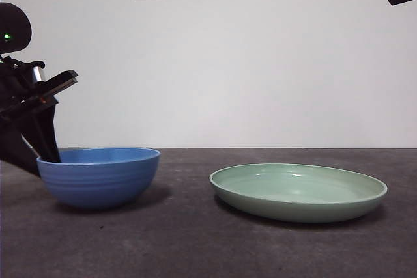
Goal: Pick up the blue bowl, put it on the green plate, put it on desk
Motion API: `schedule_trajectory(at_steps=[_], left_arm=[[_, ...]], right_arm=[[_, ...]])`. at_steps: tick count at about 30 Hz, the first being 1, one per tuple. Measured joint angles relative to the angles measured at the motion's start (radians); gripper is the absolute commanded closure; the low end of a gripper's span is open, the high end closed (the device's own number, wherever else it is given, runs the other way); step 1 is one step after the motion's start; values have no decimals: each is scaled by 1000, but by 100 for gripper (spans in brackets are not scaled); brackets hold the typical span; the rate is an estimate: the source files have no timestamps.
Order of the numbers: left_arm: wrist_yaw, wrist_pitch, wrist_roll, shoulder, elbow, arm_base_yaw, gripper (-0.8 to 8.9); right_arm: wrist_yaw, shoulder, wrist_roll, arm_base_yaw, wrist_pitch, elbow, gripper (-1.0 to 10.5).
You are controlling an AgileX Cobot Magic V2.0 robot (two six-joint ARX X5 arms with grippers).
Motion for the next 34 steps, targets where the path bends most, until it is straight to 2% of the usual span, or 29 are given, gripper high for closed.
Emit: schedule_trajectory(at_steps=[6, 10, 15, 18, 22, 28, 34], left_arm=[[-19, 7, 0, 0, 5, 0, 798], [-45, -18, 0, 0, 35, -14, 798], [-118, -109, -2, 0, 135, -86, 798], [-154, -163, -5, 1, 230, -145, 798], [-188, -236, -12, 41, 404, -228, 798], [-190, -341, -10, 200, 671, -349, 798], [-191, -384, 1, 372, 848, -465, 798]], right_arm=[[11, -10, 0, 0, -5, 0, 370], [69, -56, -8, 0, -35, 0, 370], [139, -121, -44, 0, -98, 0, 370], [145, -151, -61, 0, -142, 0, 370], [195, -187, -76, 0, -193, 0, 370], [254, -248, -96, 0, -249, 0, 370], [294, -312, -102, 0, -305, 1, 370]])
